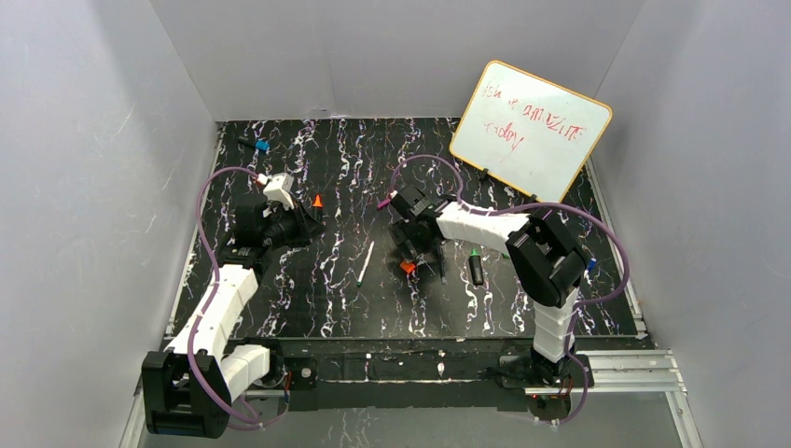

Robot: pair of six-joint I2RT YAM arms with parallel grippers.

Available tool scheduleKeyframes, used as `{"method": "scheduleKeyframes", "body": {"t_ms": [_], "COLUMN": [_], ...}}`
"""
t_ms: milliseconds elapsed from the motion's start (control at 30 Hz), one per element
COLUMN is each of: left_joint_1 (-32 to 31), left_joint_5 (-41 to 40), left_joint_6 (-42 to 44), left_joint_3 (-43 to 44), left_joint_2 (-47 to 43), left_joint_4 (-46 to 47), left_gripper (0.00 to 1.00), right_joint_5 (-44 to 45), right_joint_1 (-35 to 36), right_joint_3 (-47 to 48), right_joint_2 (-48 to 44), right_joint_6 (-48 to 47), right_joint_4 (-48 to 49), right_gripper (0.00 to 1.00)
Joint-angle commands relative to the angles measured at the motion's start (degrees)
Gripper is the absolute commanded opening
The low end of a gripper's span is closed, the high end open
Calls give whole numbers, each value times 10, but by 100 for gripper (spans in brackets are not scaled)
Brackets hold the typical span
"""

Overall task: Insert the pens into the pen caps
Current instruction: Insert the pen cap onto the pen.

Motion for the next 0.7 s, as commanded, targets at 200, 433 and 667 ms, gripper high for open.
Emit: {"method": "scheduleKeyframes", "body": {"t_ms": [200,433,667], "left_joint_1": [-2,-2,-2], "left_joint_5": [-1,0,1], "left_joint_6": [9,10,10], "left_joint_3": [12,12,12], "left_joint_2": [-2,-2,-1], "left_joint_4": [-6,-6,-6], "left_gripper": [0,0,0], "right_joint_5": [-19,-25,-31], "right_joint_1": [17,17,24], "right_joint_3": [-1,7,14], "right_joint_2": [-1,8,9], "right_joint_6": [3,-5,-12], "right_joint_4": [16,20,24], "right_gripper": [99,99,99]}}
